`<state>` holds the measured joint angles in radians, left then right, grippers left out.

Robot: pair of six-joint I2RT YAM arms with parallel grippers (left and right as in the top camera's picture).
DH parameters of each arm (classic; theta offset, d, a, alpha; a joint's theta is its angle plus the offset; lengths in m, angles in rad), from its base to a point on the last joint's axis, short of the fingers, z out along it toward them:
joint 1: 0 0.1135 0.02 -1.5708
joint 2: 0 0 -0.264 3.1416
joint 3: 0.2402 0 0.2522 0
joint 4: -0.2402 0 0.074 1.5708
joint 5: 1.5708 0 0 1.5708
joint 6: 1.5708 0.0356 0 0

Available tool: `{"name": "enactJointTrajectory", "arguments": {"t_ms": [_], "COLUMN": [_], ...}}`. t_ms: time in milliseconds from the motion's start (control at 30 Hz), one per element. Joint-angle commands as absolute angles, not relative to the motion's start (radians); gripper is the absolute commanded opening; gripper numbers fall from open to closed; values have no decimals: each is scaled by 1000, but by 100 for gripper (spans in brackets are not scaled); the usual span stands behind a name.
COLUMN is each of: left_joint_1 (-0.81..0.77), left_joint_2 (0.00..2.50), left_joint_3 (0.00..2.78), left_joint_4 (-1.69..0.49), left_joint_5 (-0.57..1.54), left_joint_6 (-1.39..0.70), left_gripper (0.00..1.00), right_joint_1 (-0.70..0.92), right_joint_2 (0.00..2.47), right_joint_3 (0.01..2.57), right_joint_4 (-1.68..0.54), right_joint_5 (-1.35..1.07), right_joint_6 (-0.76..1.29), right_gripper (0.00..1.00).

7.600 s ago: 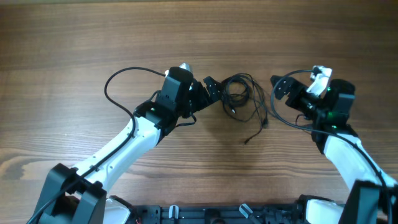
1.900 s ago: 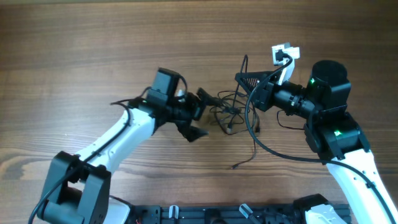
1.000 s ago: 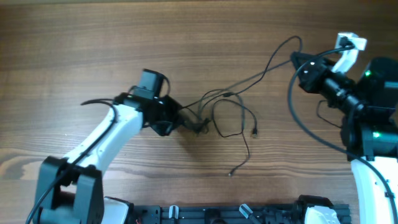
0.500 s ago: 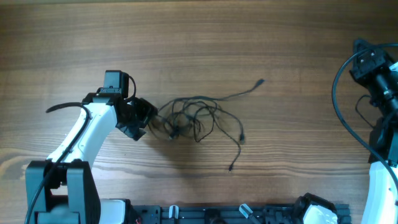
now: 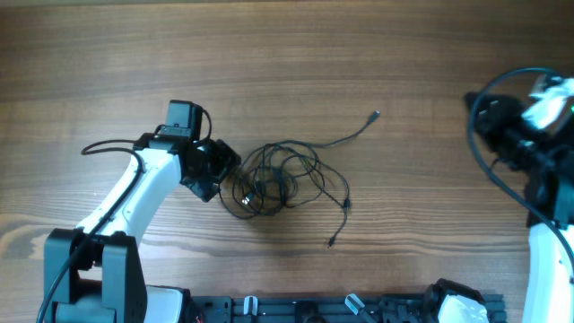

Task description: Untangle cables

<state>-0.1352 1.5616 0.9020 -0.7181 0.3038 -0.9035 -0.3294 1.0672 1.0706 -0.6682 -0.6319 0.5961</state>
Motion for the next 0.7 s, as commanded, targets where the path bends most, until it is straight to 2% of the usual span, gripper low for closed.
{"name": "enactJointTrajectory", "arguments": {"t_ms": [0,67,133,200,267,367,467,567,667], "left_joint_1": [-168,-176,-178,-178,-178,-178,-178,-178,-178], "left_joint_2": [1565,1565,1565,1565,1565,1565,1565,1565,1565], "left_joint_3": [897,897,897,897,897,897,897,897,897], "left_joint_4": [-701,-691,-688,-688,-689,-688,-688,-688,-688], "left_joint_5": [286,271,268,267,267,267,245,187,162], "left_joint_6": [-894,-894,-894,-894,-894,-894,-894,-894,-894], "left_gripper": [80,81,81,73,64,43,16,4,4], "right_joint_1": [-205,-115,-55,29,94,176,260,339,406], "right_joint_2": [1123,1168,1204,1264,1325,1414,1509,1602,1683], "right_joint_3": [1086,1084,1084,1084,1084,1084,1084,1084,1084], "right_joint_4": [-725,-744,-744,-739,-728,-699,-622,-554,-508], "right_joint_5": [-655,-651,-647,-627,-618,-618,-618,-618,-615], "right_joint_6": [514,500,498,501,501,495,364,264,96], "right_gripper": [34,41,43,42,41,41,50,53,53]}}
